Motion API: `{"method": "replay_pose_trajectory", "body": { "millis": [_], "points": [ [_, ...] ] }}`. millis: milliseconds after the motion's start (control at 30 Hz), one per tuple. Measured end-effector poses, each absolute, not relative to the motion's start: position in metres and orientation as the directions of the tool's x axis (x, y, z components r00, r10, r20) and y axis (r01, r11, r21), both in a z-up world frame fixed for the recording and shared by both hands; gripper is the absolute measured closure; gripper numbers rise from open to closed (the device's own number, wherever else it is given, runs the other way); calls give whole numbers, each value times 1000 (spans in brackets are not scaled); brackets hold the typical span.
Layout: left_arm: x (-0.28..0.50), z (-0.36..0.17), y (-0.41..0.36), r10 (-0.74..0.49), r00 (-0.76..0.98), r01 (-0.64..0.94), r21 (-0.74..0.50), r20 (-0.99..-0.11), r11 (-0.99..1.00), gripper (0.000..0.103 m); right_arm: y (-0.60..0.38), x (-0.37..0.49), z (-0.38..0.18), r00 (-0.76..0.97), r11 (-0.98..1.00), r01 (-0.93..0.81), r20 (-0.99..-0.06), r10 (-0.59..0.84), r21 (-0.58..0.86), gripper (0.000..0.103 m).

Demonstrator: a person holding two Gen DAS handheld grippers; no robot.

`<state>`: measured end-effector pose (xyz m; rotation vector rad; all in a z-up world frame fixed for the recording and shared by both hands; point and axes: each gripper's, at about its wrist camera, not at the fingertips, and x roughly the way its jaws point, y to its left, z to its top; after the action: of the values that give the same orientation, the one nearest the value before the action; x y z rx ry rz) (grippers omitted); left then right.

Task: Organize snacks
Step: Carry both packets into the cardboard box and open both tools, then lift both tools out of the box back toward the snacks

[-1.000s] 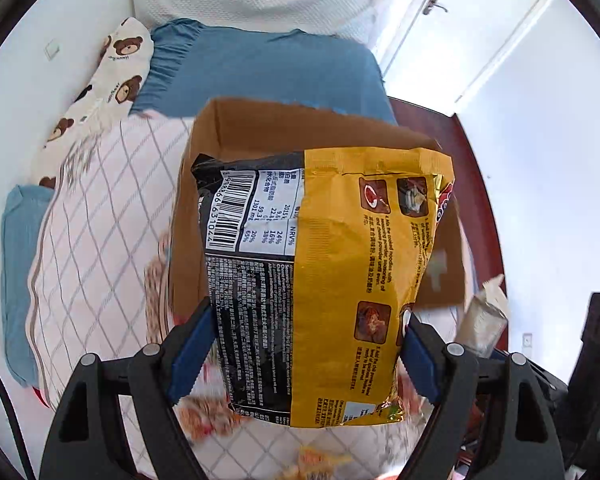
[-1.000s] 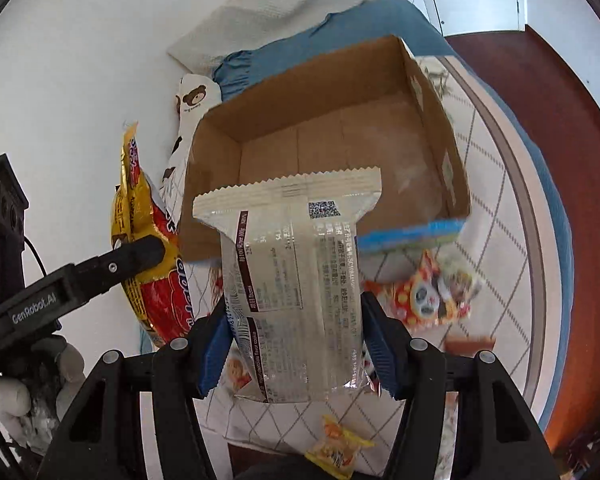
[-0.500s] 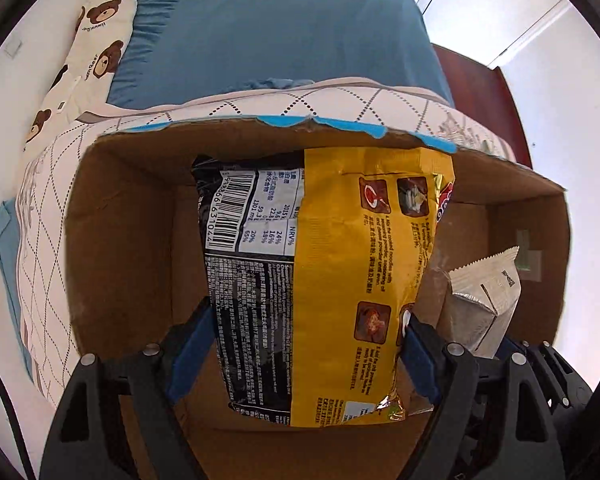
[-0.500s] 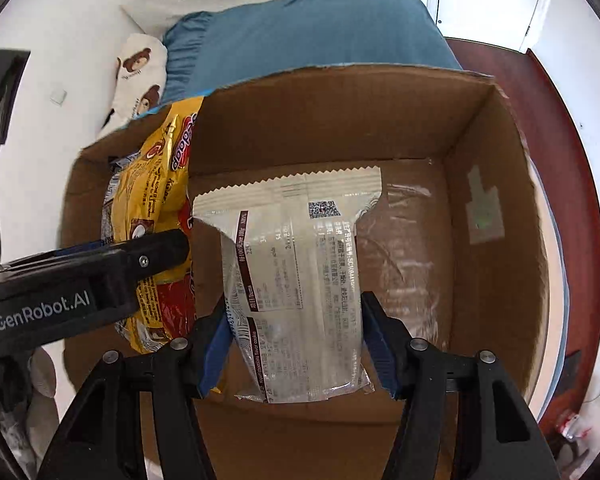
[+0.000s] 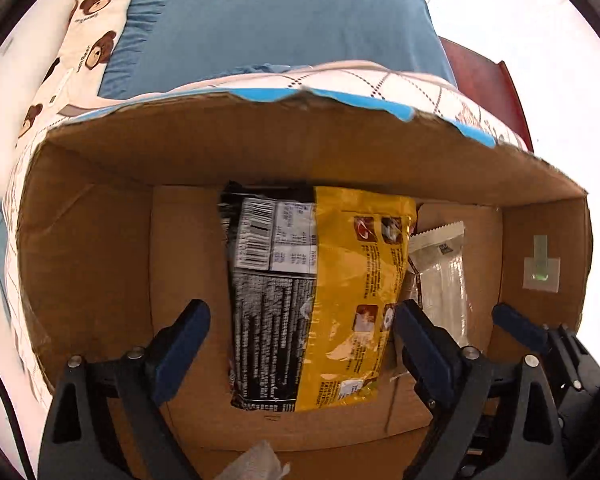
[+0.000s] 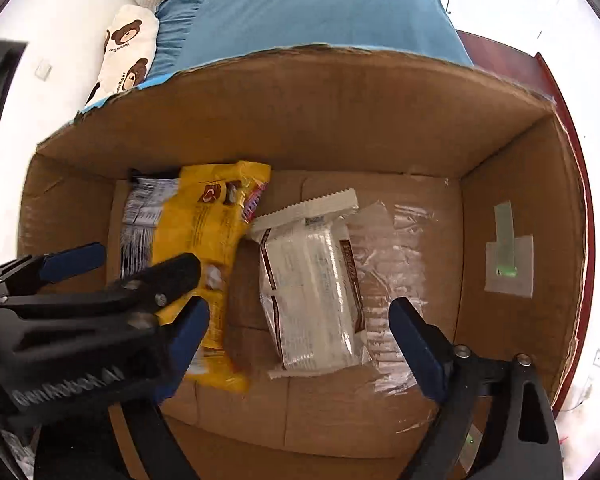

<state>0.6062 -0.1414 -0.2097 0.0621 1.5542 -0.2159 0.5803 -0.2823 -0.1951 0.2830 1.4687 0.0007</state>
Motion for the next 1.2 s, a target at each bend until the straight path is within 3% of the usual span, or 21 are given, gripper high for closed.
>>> {"method": "replay_pose_trajectory", "body": {
  "millis": [133,567,967,1200],
  "points": [
    [597,-198,-135,-112,31,168,-105,-993,980,8,-292,570,-204,135,964,188,-977,162,186,9],
    [521,-121,-112,-99,326,211,-30,-940,977,8,-289,485,-127,306,973,183,-949,79,140,9],
    [453,-73,-97,-155,438,247,-47,-885,968,8,-266,427,-62,431,979,166,-902,34,116,9],
    [416,-50,-83,-178,480,249,-61,-859,966,8,-259,392,-47,458,967,185,-886,73,175,9]
  ]
}}
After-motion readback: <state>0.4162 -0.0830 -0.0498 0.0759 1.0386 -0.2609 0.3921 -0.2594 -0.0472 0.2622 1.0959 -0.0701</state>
